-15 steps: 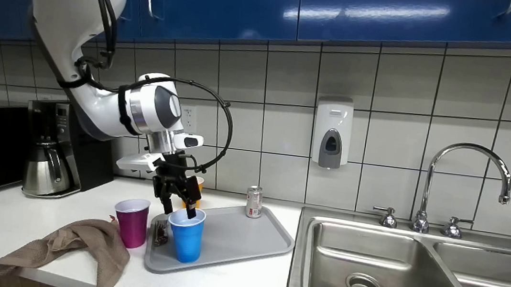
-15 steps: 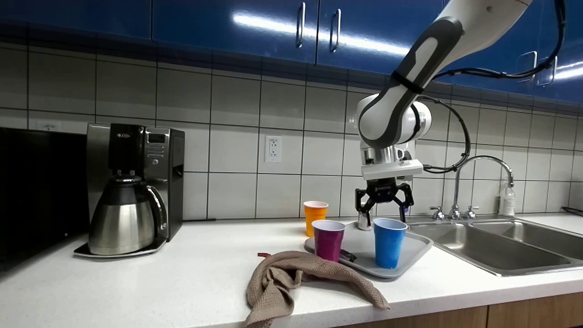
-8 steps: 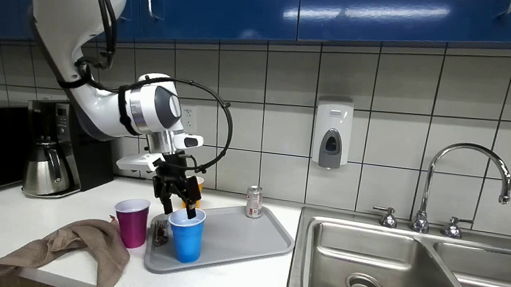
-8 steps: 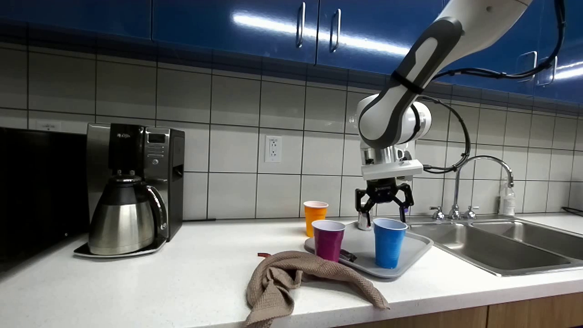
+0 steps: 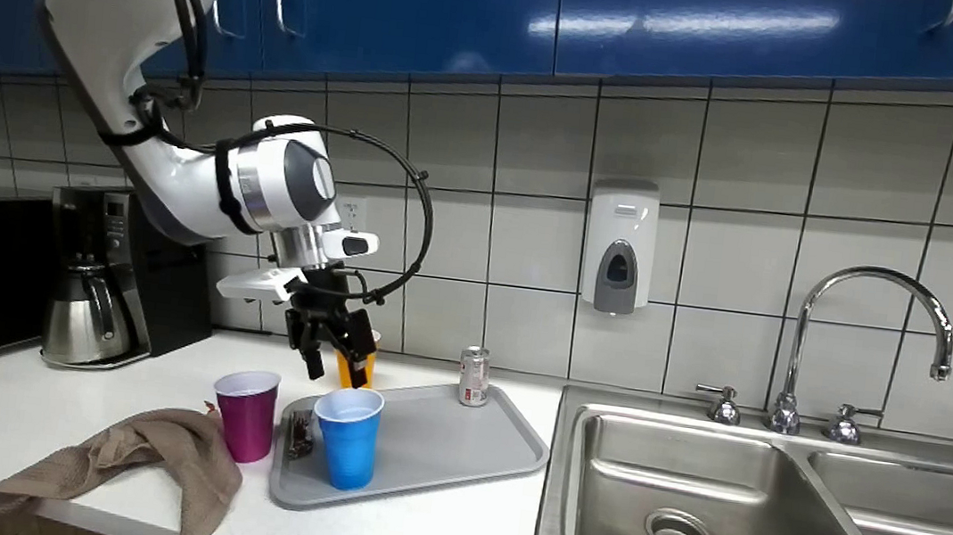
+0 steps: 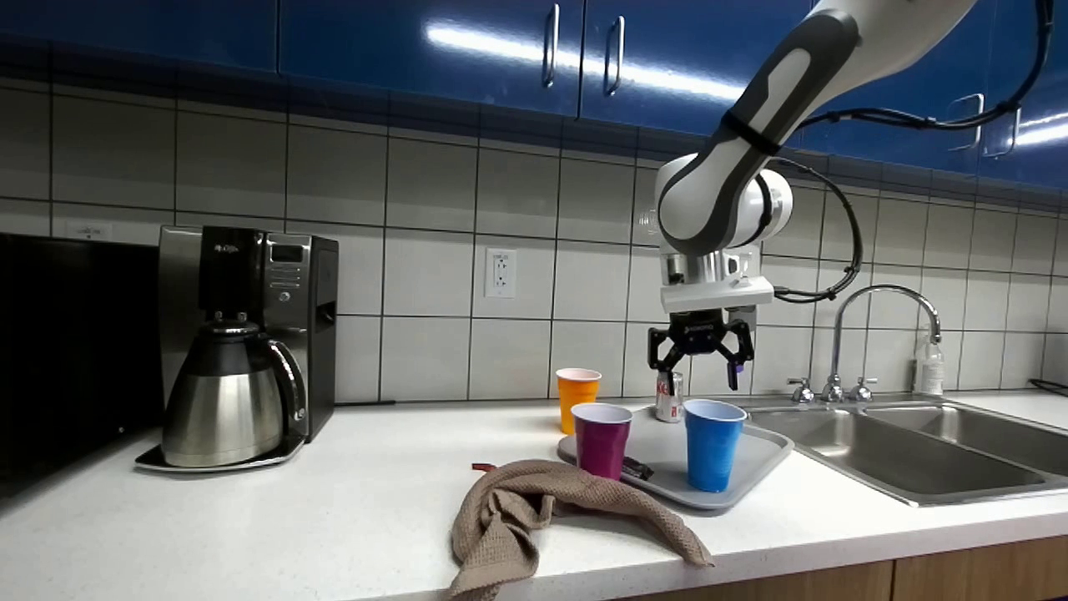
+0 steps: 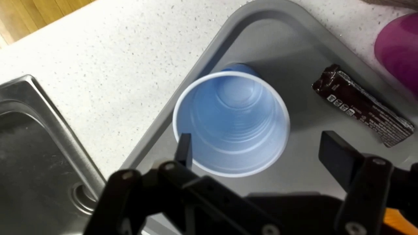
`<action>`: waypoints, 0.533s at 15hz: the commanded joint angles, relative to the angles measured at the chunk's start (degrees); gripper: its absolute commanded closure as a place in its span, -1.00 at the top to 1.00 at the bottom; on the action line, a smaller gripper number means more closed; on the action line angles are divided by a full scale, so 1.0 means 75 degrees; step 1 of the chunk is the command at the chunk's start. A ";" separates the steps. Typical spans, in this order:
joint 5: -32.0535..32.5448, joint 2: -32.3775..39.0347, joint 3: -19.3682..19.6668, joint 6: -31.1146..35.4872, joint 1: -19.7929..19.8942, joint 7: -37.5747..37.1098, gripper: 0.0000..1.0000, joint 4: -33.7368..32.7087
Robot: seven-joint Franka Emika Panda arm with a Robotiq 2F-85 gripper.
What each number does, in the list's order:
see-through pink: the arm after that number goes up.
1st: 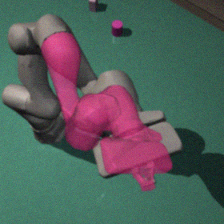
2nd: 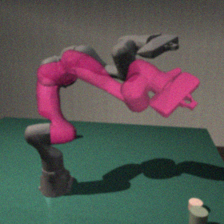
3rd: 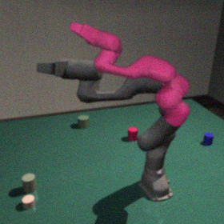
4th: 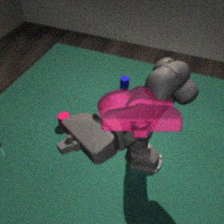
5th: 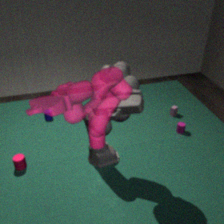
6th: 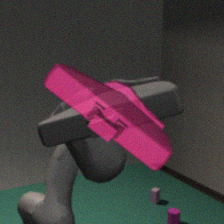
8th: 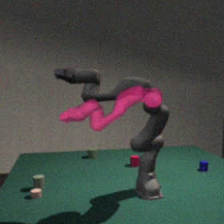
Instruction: Put the plastic cups on the tray
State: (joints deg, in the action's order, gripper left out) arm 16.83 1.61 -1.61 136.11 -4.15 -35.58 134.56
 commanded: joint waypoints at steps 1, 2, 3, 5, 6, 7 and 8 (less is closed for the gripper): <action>-0.0193 -0.0354 -0.0135 -0.0079 -0.0046 0.0135 1.00 0.0107; -0.0248 -0.0351 -0.0174 -0.0060 -0.0080 0.0125 1.00 0.0082; -0.0314 -0.0359 -0.0218 -0.0054 -0.0114 0.0120 1.00 0.0063; -0.0457 -0.0351 -0.0322 -0.0033 -0.0179 0.0124 1.00 0.0033; -0.0554 -0.0335 -0.0378 -0.0016 -0.0224 0.0134 1.00 0.0020; -0.0621 -0.0324 -0.0423 -0.0002 -0.0268 0.0136 1.00 0.0012; -0.0718 -0.0296 -0.0476 0.0018 -0.0316 0.0145 1.00 -0.0005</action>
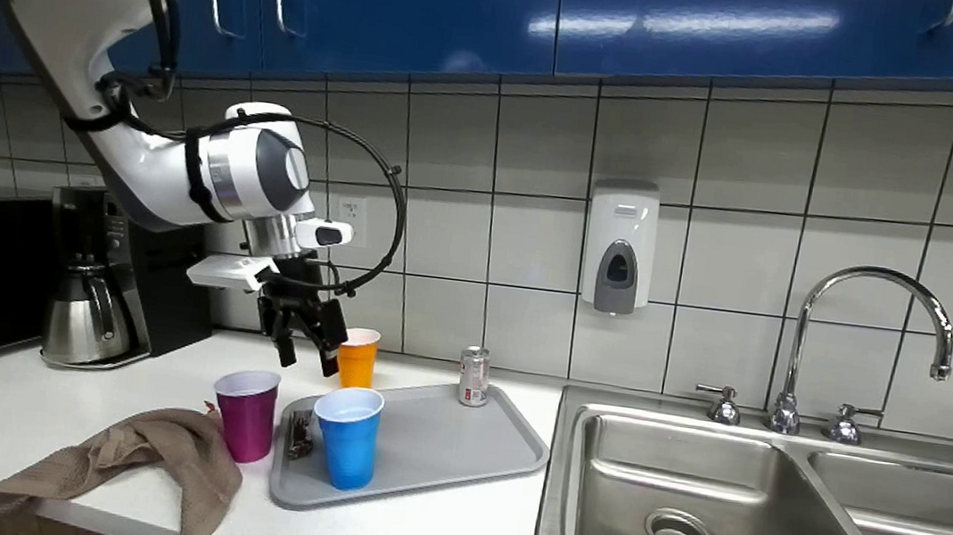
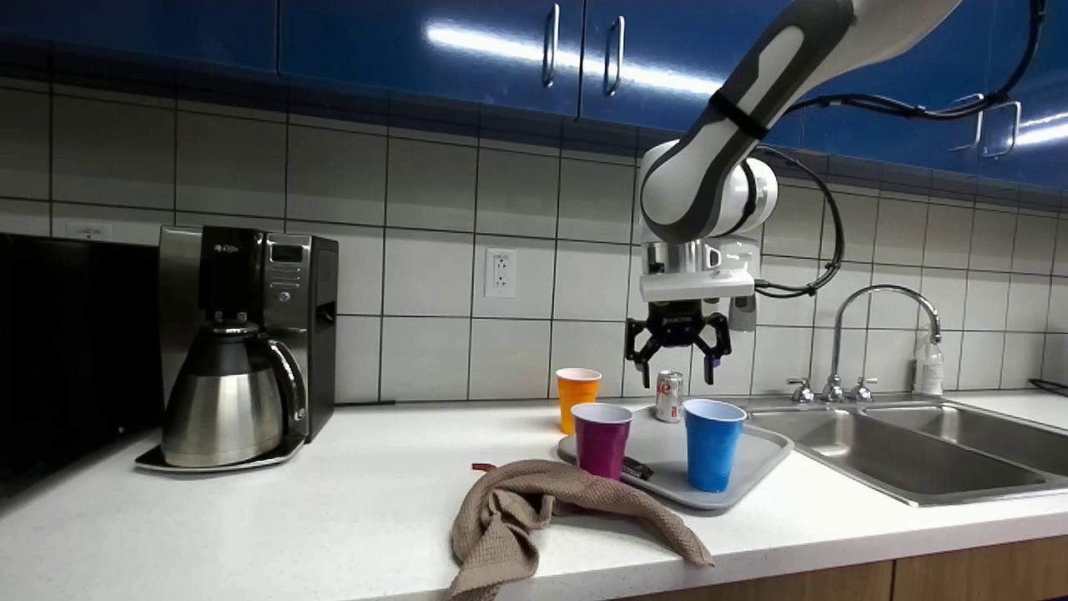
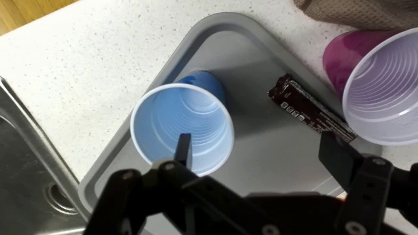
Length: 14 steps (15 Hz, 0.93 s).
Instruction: Put the plastic cups on the tray
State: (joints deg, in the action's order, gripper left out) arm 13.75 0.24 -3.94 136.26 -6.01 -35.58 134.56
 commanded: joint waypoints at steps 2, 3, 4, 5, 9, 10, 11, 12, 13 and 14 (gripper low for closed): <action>-0.0543 -0.0054 -0.0261 0.0042 -0.0165 0.0130 1.00 -0.0031; -0.0678 -0.0026 -0.0298 0.0048 -0.0208 0.0143 1.00 -0.0041; -0.0771 -0.0002 -0.0340 0.0057 -0.0249 0.0075 1.00 -0.0038; -0.0848 0.0013 -0.0371 0.0060 -0.0283 0.0021 1.00 -0.0031; -0.0863 0.0118 -0.0433 0.0233 -0.0380 -0.0275 1.00 0.0031; -0.0862 0.0168 -0.0436 0.0294 -0.0399 -0.0324 1.00 0.0043; -0.0848 0.0238 -0.0444 0.0382 -0.0417 -0.0395 1.00 0.0061; -0.0825 0.0307 -0.0449 0.0474 -0.0437 -0.0484 1.00 0.0075; -0.0824 0.0384 -0.0458 0.0580 -0.0461 -0.0582 1.00 0.0089; -0.0792 0.0451 -0.0453 0.0728 -0.0487 -0.0725 1.00 0.0110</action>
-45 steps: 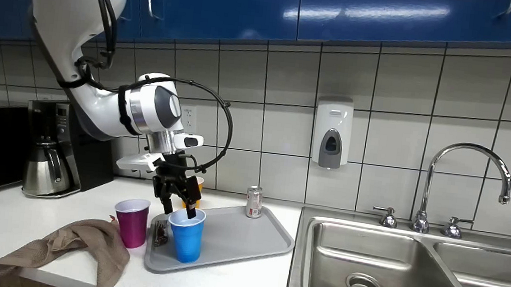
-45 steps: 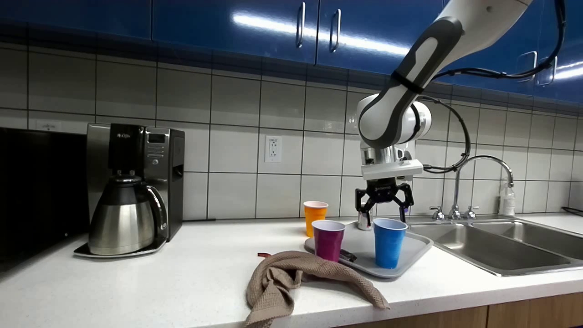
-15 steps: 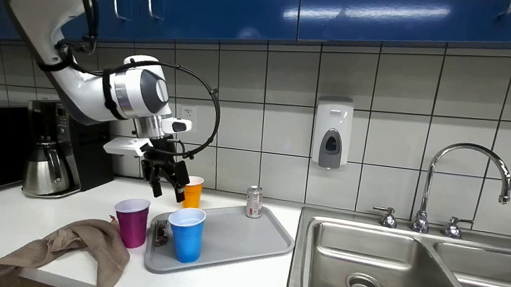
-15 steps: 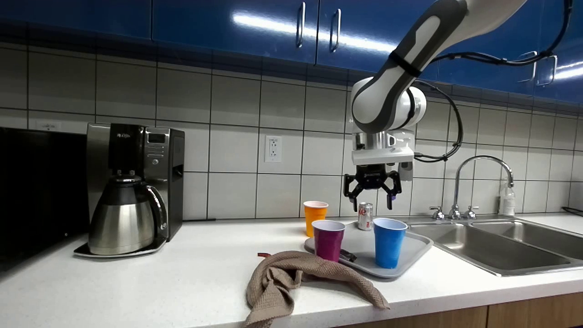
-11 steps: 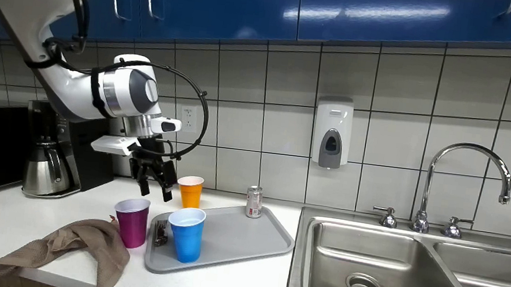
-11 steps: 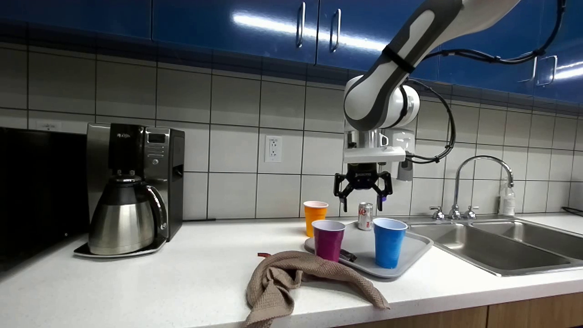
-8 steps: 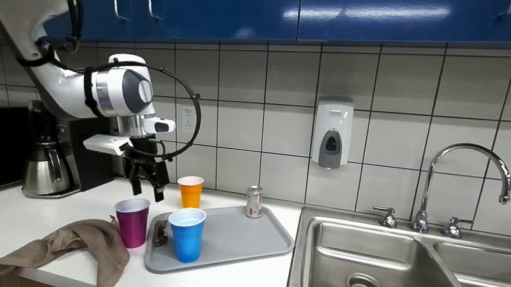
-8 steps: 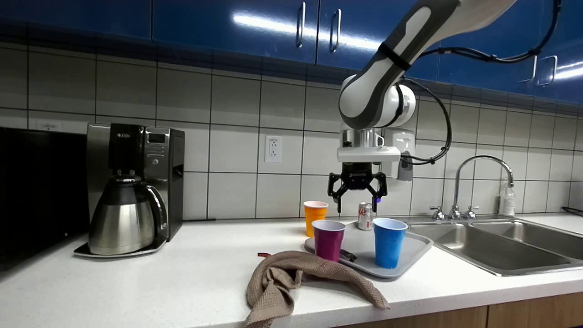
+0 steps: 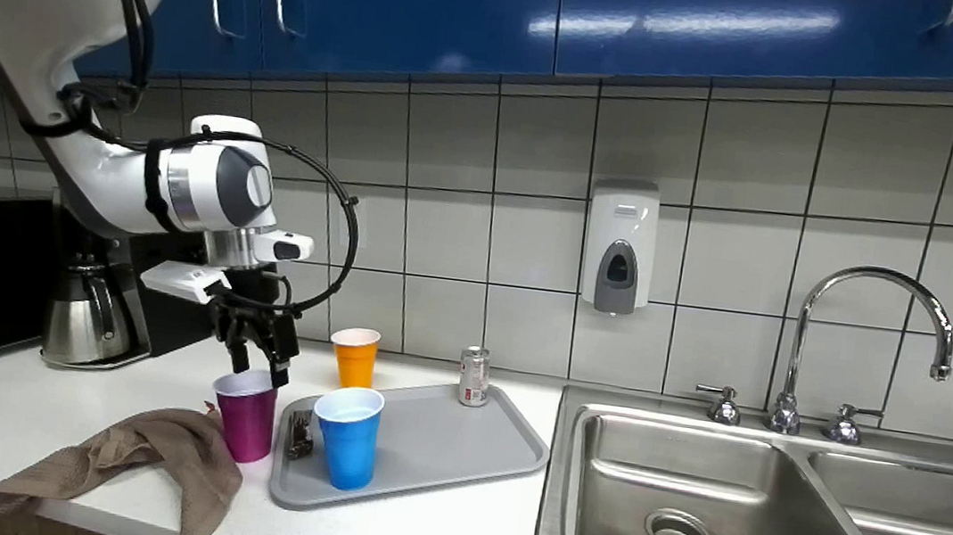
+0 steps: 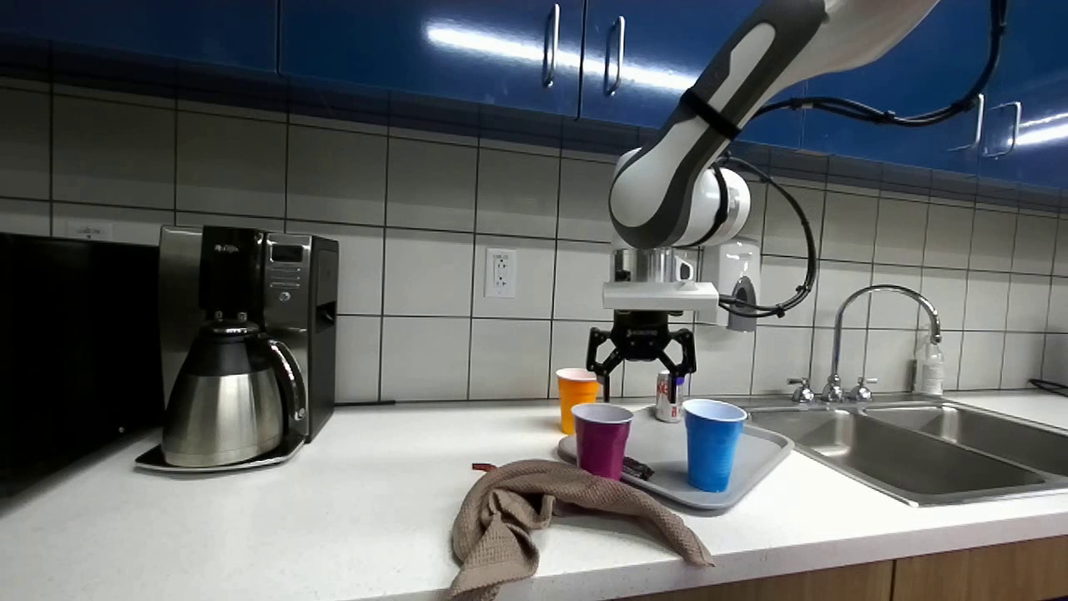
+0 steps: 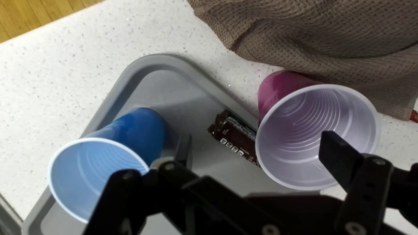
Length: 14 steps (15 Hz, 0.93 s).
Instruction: Put the plastic cups on the tray
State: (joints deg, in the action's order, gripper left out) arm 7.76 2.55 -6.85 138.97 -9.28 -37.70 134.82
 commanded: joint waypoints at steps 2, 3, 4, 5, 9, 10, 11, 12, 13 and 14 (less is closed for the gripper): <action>0.0061 0.0295 -0.0048 0.0628 -0.0132 -0.0725 1.00 0.0084; 0.0085 0.0363 -0.0038 0.0769 -0.0178 -0.0866 1.00 0.0096; 0.0164 0.0431 -0.0020 0.0904 -0.0229 -0.1012 1.00 0.0112; 0.0242 0.0499 0.0002 0.1041 -0.0281 -0.1175 1.00 0.0131; 0.0582 0.0722 0.0103 0.1325 -0.0466 -0.1865 1.00 0.0186; 0.0662 0.0762 0.0128 0.1359 -0.0501 -0.2011 1.00 0.0191; 0.0742 0.0785 0.0152 0.1412 -0.0527 -0.2171 1.00 0.0201; 0.0838 0.0795 0.0182 0.1489 -0.0545 -0.2312 1.00 0.0205; 0.0940 0.0816 0.0213 0.1529 -0.0562 -0.2443 1.00 0.0193; 0.1018 0.0835 0.0238 0.1548 -0.0571 -0.2548 1.00 0.0178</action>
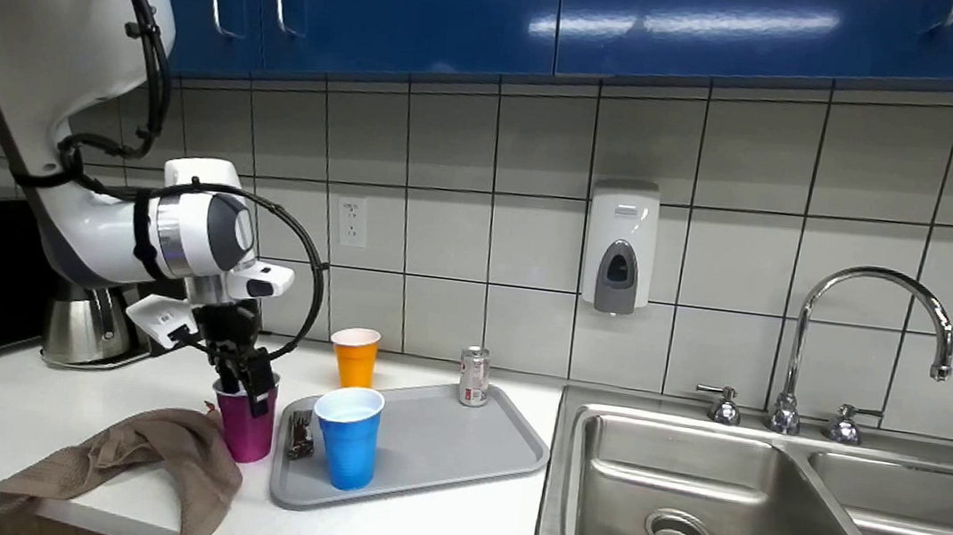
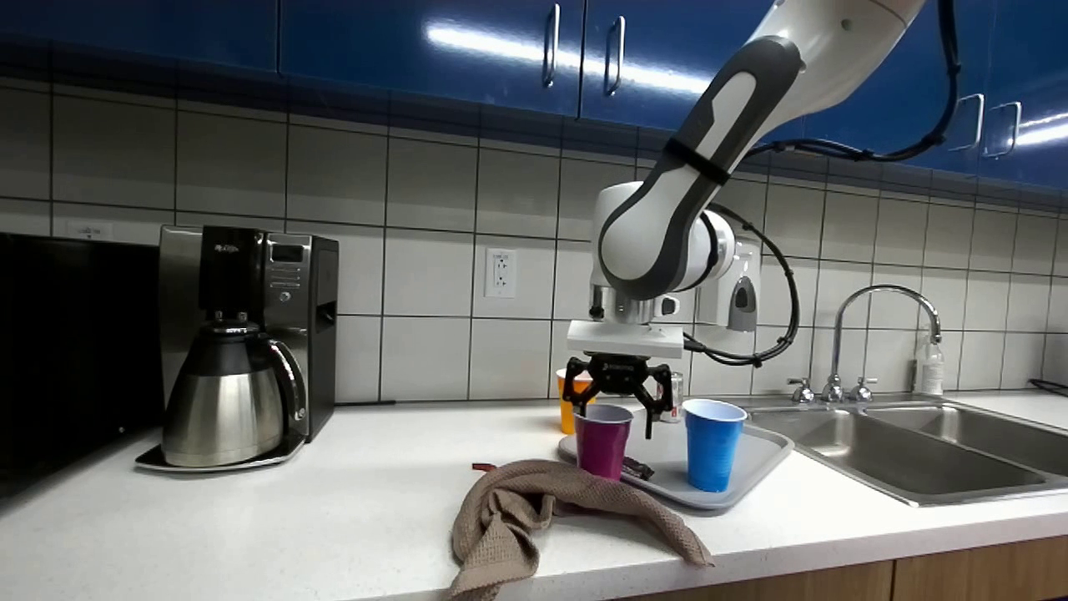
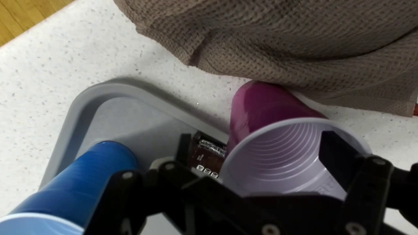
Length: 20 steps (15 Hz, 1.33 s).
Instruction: Put the plastic cups on the tray
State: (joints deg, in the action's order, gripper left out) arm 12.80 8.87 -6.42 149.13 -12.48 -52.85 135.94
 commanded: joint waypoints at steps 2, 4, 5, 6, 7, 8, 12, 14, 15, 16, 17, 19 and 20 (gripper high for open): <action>0.0614 0.0027 0.0287 0.0277 -0.0169 -0.0840 1.00 0.0022; 0.0746 0.0054 0.0345 0.0268 -0.0161 -0.1077 1.00 0.0018; 0.0755 0.0055 0.0352 0.0251 -0.0154 -0.1135 1.00 0.0030; 0.0730 0.0055 0.0353 0.0230 -0.0147 -0.1155 1.00 0.0034; 0.0687 0.0058 0.0350 0.0221 -0.0141 -0.1136 1.00 0.0040; 0.0650 0.0060 0.0341 0.0215 -0.0138 -0.1118 1.00 0.0046; 0.0636 0.0076 0.0329 0.0225 -0.0153 -0.1122 0.16 0.0044; 0.0627 0.0086 0.0331 0.0208 -0.0149 -0.1117 -0.16 0.0041; 0.0636 0.0088 0.0333 0.0208 -0.0152 -0.1115 -0.34 0.0046; 0.0644 0.0092 0.0334 0.0209 -0.0157 -0.1120 -0.47 0.0048; 0.0713 0.0104 0.0353 0.0216 -0.0179 -0.1202 -0.60 0.0048; 0.0690 0.0096 0.0339 0.0221 -0.0186 -0.1200 -0.91 0.0060; 0.0673 0.0089 0.0331 0.0223 -0.0188 -0.1187 -1.00 0.0069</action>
State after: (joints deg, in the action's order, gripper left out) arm 16.74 9.84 -4.49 150.31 -13.00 -59.71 136.09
